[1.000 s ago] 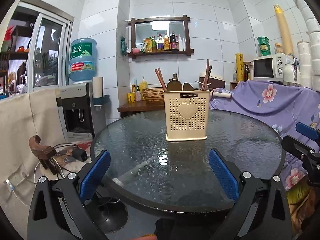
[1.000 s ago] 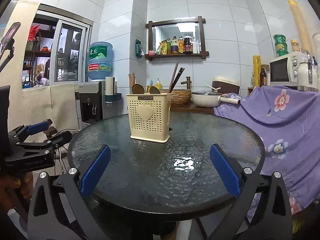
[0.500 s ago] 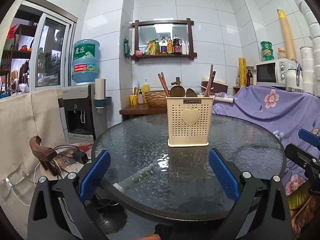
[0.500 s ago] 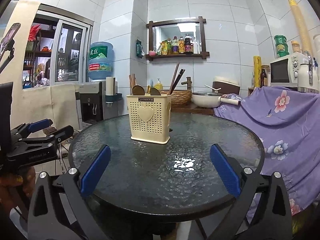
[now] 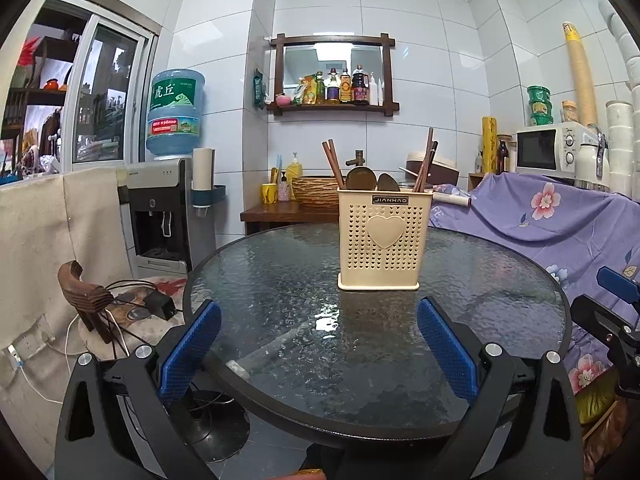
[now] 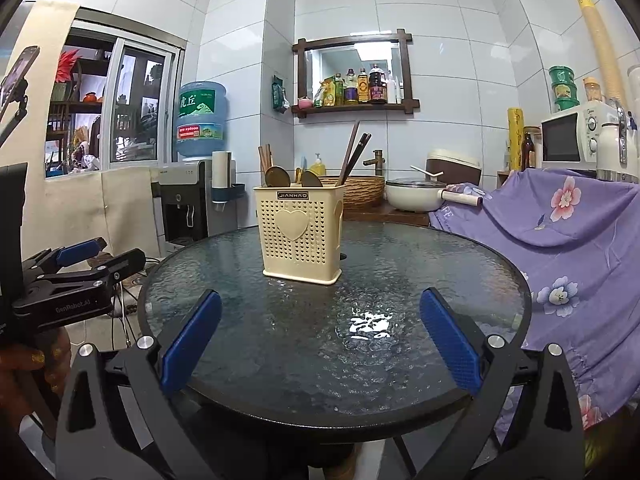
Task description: Organize utensils
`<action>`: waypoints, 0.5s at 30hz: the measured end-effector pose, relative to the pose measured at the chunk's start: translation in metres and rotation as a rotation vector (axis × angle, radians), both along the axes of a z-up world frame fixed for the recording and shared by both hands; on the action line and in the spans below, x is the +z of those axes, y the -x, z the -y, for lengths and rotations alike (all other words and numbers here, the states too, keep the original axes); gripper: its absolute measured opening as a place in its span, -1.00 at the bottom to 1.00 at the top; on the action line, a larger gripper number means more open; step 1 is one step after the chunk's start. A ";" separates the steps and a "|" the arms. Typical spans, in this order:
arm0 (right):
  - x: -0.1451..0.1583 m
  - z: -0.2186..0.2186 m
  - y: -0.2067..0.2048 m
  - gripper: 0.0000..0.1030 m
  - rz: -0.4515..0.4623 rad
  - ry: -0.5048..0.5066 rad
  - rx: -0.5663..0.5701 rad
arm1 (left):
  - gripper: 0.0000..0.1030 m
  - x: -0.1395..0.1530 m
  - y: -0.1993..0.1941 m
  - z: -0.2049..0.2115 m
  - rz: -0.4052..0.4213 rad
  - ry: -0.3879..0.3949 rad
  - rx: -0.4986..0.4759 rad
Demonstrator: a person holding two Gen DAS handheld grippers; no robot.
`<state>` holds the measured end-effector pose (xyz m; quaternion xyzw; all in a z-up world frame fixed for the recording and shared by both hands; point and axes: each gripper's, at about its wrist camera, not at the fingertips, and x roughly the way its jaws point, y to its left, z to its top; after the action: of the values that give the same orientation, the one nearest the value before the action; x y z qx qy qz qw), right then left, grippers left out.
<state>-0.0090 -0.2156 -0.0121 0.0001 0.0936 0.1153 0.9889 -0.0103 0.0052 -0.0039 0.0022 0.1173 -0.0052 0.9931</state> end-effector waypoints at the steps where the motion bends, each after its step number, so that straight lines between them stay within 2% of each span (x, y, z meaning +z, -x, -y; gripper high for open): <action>1: 0.000 0.000 0.000 0.89 0.002 0.002 -0.001 | 0.87 0.000 0.000 0.000 0.000 -0.001 -0.002; 15: 0.000 -0.003 0.002 0.89 0.008 -0.002 0.002 | 0.87 0.000 0.000 0.000 -0.001 -0.006 0.006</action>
<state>-0.0110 -0.2127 -0.0125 0.0003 0.0894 0.1163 0.9892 -0.0104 0.0049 -0.0039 0.0047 0.1179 -0.0019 0.9930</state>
